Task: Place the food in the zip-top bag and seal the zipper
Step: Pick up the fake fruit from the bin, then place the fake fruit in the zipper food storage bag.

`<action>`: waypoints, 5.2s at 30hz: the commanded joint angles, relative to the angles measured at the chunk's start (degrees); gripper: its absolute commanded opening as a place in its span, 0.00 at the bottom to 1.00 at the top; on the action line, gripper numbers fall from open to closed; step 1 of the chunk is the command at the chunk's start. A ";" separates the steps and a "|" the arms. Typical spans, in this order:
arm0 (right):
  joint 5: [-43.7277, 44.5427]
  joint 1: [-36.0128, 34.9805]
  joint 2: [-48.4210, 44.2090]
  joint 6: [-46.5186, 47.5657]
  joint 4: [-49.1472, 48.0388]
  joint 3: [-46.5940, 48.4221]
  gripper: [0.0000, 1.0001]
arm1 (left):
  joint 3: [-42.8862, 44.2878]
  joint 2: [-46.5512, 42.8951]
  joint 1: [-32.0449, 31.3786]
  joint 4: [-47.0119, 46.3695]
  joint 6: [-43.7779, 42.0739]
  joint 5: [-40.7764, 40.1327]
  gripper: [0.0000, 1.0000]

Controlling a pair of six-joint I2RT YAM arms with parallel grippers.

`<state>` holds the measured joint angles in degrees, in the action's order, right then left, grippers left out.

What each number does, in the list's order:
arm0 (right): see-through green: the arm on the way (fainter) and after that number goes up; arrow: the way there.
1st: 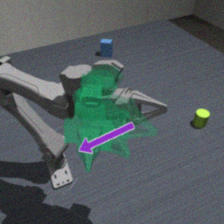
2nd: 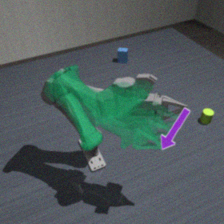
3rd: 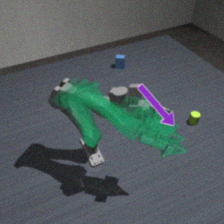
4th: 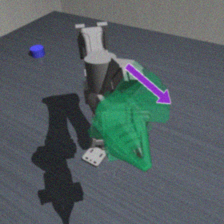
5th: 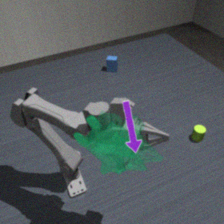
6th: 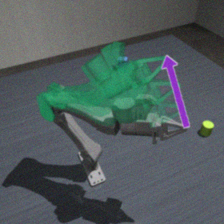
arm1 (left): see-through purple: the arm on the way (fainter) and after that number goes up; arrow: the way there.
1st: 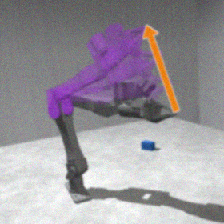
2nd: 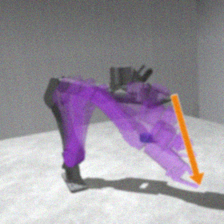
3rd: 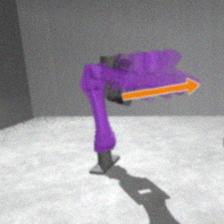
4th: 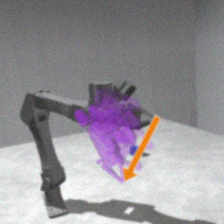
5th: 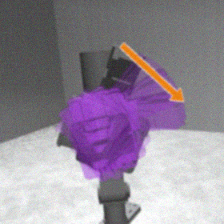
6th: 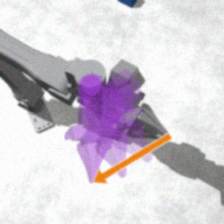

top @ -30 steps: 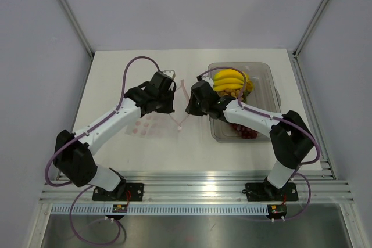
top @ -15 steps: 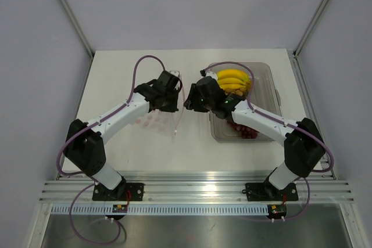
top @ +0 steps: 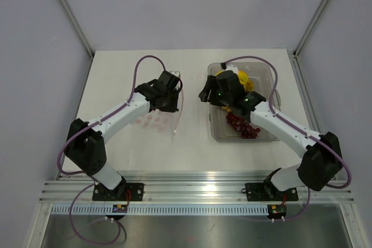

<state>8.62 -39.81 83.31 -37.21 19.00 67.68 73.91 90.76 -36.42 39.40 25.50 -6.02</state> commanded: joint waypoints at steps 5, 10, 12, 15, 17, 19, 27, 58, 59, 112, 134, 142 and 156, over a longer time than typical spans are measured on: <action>0.44 18.08 -11.23 2.32 3.41 -9.31 0.69 | 2.29 -1.29 -0.23 -0.90 -0.97 -0.04 0.00; -3.52 27.59 -11.33 2.06 2.10 -12.48 0.70 | 2.38 -1.64 -0.23 -0.64 -1.06 0.05 0.00; -5.01 29.96 -10.10 0.75 -0.27 -12.75 0.72 | 2.29 -1.64 -0.23 -0.64 -0.98 0.13 0.00; -5.11 31.98 -7.99 -0.58 -2.91 -12.05 0.73 | 2.47 -1.64 -0.23 -0.55 -1.06 0.31 0.00; -5.11 34.18 -5.27 -0.50 -4.49 -11.08 0.73 | 2.47 -1.73 -0.23 -0.37 -1.15 0.31 0.00; -4.15 35.24 -1.58 2.04 -6.52 -8.90 0.74 | 2.64 -1.73 -0.23 -0.20 -1.15 0.31 0.00; -2.99 35.42 13.88 21.36 -9.40 1.05 0.79 | 3.78 -1.03 -0.23 0.50 -1.94 0.40 0.00; -12.49 37.09 14.09 29.83 -15.05 1.06 0.06 | 6.59 0.56 -0.23 2.70 -3.17 2.07 0.00; -11.97 37.09 11.64 29.48 -14.61 -0.08 0.05 | 6.86 0.64 -0.23 3.14 -3.35 1.98 0.00; -13.89 13.98 -42.00 57.95 -33.49 -26.63 0.00 | 14.07 4.16 -0.14 8.94 -13.10 30.63 0.00; 3.76 -2.72 -35.06 72.10 -47.92 -36.12 0.00 | 16.27 3.20 3.11 10.00 -15.13 47.49 0.00; 8.07 -5.01 -35.06 73.07 -49.24 -38.50 0.00 | 14.95 2.05 7.33 6.48 -12.23 55.50 0.00; 16.58 -10.18 -33.49 82.27 -41.08 -36.31 0.00 | 15.12 1.96 9.53 5.25 -10.55 57.88 0.00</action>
<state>21.91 -46.87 47.44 38.39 -27.42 29.43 87.33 95.13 -26.83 48.42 13.76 45.78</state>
